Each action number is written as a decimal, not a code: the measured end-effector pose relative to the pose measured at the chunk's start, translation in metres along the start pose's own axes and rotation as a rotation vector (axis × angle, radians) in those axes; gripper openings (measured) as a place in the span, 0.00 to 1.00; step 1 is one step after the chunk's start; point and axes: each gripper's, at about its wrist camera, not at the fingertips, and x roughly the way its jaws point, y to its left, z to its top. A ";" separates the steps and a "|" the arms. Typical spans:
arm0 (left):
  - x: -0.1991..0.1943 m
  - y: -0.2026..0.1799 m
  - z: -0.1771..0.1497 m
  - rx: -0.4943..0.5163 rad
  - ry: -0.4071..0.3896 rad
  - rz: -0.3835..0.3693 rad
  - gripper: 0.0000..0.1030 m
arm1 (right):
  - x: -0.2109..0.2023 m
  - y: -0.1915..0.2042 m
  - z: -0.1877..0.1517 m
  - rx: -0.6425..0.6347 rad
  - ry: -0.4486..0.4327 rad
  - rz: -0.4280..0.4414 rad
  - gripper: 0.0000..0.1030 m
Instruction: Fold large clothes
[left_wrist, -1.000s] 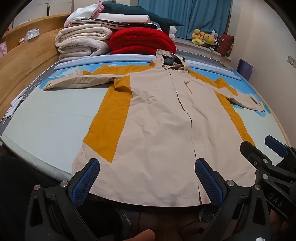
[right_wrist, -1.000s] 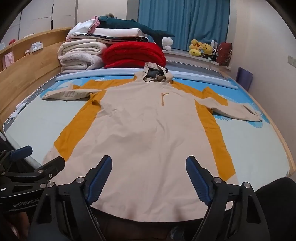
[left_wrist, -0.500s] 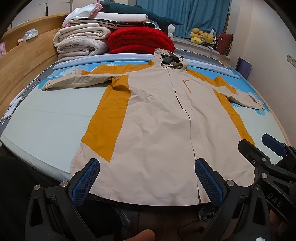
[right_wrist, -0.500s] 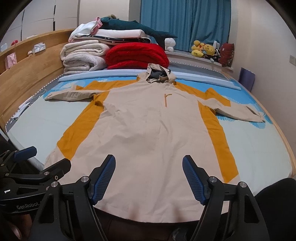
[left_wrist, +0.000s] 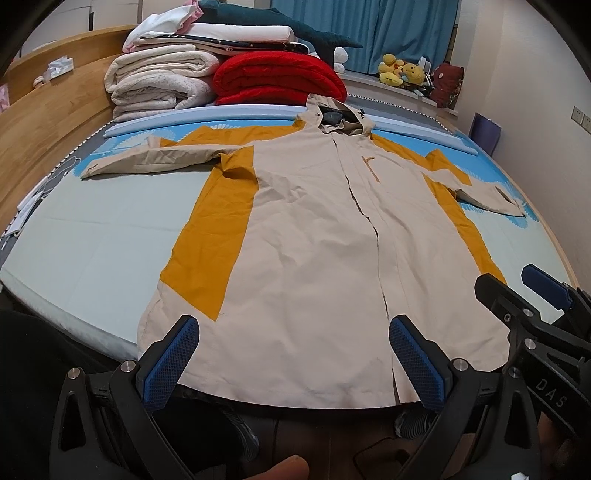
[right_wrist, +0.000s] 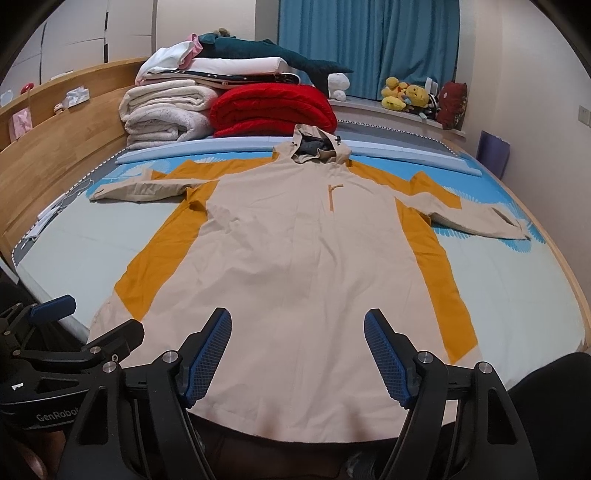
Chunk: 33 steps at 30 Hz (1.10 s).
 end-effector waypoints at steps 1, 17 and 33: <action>0.001 0.000 0.000 0.003 0.000 -0.001 0.99 | 0.001 0.000 0.001 0.000 -0.001 0.001 0.73; 0.001 -0.001 -0.001 0.003 0.001 -0.001 0.99 | 0.002 0.000 0.000 0.001 0.000 0.000 0.73; 0.001 -0.001 -0.001 0.002 0.003 -0.002 0.99 | 0.002 0.000 0.000 0.001 0.000 0.001 0.73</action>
